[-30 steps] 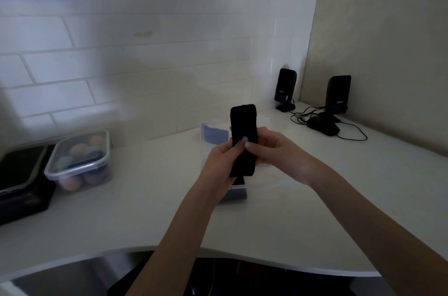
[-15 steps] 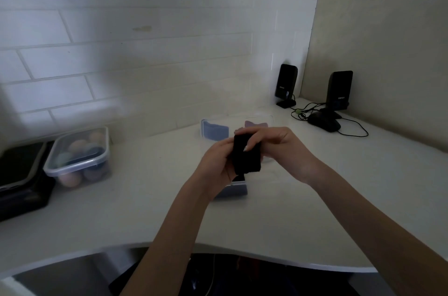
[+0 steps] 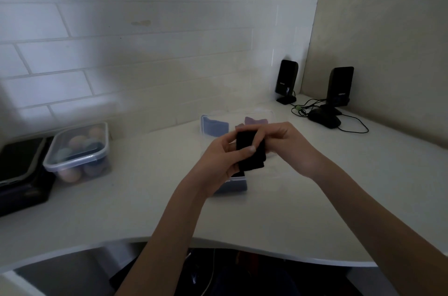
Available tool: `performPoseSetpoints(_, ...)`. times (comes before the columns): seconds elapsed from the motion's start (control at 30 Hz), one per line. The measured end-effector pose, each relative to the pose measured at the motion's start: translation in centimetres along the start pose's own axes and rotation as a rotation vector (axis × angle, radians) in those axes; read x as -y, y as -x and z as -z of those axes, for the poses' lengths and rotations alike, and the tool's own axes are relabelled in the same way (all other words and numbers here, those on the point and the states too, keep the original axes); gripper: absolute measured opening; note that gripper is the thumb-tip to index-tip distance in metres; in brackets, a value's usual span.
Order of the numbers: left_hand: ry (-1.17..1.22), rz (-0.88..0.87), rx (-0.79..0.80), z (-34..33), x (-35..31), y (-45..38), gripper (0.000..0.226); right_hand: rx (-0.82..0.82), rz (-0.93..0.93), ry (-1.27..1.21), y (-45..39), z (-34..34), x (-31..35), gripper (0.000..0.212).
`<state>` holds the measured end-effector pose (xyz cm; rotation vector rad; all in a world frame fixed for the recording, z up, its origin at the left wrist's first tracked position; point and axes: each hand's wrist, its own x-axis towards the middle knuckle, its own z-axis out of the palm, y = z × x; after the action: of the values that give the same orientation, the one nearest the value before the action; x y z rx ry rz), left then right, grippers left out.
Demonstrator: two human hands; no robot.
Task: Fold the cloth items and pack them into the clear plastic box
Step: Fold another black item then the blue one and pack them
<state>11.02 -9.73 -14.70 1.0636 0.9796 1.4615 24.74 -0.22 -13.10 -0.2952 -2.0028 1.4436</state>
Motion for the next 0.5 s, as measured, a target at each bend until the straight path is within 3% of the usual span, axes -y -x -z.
performPoseSetpoints(0.17, -0.225, -0.043, -0.002, -0.4, -0.1, 0.1, 0.053, -0.030, -0.061, -0.157, 0.4, 1.0, -0.1, 0.023)
performPoseSetpoints(0.33, -0.314, -0.059, -0.074, -0.5, -0.1, -0.7, 0.067, 0.048, -0.083, 0.286, 0.9, 1.0, 0.5, 0.025)
performPoseSetpoints(0.5, -0.350, -0.042, -0.079, -1.5, 0.7, -0.9, 0.059, -0.121, -0.023, 0.292, 1.6, 0.4, 0.1, 0.016)
